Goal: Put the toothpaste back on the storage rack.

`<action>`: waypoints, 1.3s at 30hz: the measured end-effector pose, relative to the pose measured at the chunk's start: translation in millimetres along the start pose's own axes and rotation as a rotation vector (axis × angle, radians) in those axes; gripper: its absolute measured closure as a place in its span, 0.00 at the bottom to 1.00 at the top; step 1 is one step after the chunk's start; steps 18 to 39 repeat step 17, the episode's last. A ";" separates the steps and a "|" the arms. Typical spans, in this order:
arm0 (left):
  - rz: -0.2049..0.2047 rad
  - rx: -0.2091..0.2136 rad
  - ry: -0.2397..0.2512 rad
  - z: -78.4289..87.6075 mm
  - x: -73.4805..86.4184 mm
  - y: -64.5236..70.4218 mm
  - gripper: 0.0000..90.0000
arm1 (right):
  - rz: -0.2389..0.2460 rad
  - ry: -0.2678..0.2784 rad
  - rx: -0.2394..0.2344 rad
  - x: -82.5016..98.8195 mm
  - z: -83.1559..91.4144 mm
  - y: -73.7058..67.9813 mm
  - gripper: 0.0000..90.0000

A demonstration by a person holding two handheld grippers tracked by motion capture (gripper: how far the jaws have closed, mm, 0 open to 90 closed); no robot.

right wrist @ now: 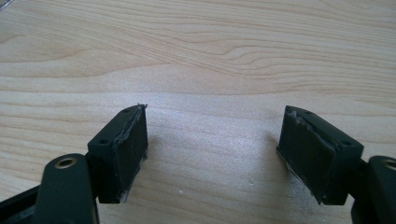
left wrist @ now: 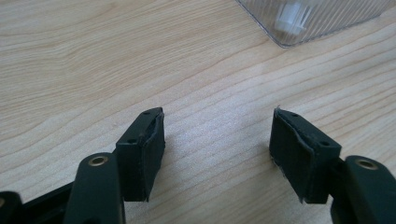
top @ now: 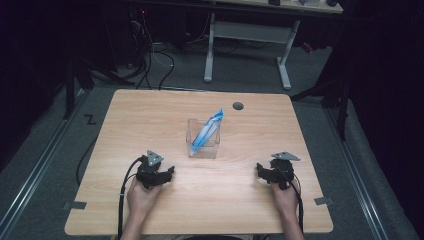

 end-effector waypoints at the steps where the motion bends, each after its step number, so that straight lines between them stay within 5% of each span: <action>1: 0.000 0.000 0.000 0.0 0.0 0.0 0.40 | -0.001 0.000 0.000 0.0 0.0 0.0 0.26; 39: -0.001 0.010 -0.002 0.1 0.0 0.0 0.39 | 0.014 -0.001 -0.011 0.0 -0.1 -0.3 0.27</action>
Point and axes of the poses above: each handheld gripper's, and its own axes: z roughly backward along the jaws, x roughly out of its underside, y roughly to its right, the point moved 8 cm from there along -z, roughly forward along the jaws, and after that the axes turned 15 degrees about -x, right-handed, at the moved point
